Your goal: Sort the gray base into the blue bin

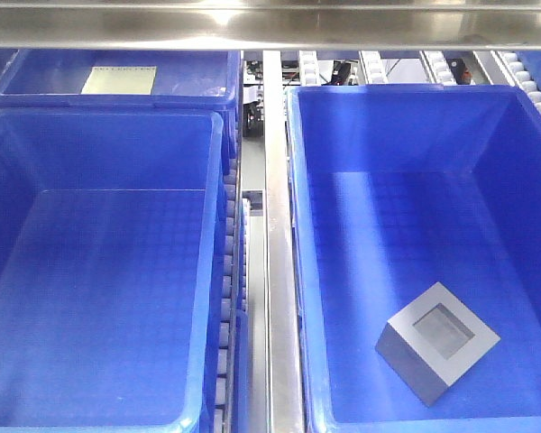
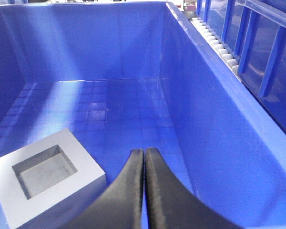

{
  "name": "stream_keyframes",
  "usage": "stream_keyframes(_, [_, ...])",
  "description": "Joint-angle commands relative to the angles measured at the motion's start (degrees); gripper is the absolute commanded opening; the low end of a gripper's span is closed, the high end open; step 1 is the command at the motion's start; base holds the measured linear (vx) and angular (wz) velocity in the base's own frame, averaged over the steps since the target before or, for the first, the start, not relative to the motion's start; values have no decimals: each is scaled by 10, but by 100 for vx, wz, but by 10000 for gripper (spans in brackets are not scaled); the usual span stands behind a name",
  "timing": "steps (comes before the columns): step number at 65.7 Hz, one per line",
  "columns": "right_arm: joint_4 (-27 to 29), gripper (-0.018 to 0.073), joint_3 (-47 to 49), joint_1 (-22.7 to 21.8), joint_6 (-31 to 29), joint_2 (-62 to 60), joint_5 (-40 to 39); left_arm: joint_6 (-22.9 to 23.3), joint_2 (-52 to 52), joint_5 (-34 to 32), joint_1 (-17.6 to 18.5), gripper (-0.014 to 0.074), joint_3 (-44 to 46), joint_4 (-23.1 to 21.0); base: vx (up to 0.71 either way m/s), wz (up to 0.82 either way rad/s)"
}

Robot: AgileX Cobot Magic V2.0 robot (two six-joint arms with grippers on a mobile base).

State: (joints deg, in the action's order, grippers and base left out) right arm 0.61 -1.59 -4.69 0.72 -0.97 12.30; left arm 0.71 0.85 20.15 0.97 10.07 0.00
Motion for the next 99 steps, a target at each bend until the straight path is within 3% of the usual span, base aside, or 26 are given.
stream_keyframes(1, [-3, -5, -1, -5, -7, -1, -39, 0, 7, -84, -44, -6, -16, 0, 0, 0])
stream_keyframes(7, [-3, -5, -1, -5, -7, -1, -39, 0, 7, -120, -62, -6, -49, 0, 0, 0])
stream_keyframes(17, [-3, -5, -1, -5, -7, -1, -39, 0, 7, -178, -64, -6, -104, 0, 0, 0])
stream_keyframes(99, [-3, -5, -1, -5, -7, -1, -39, 0, 6, -166, -64, -6, -104, 0, 0, 0])
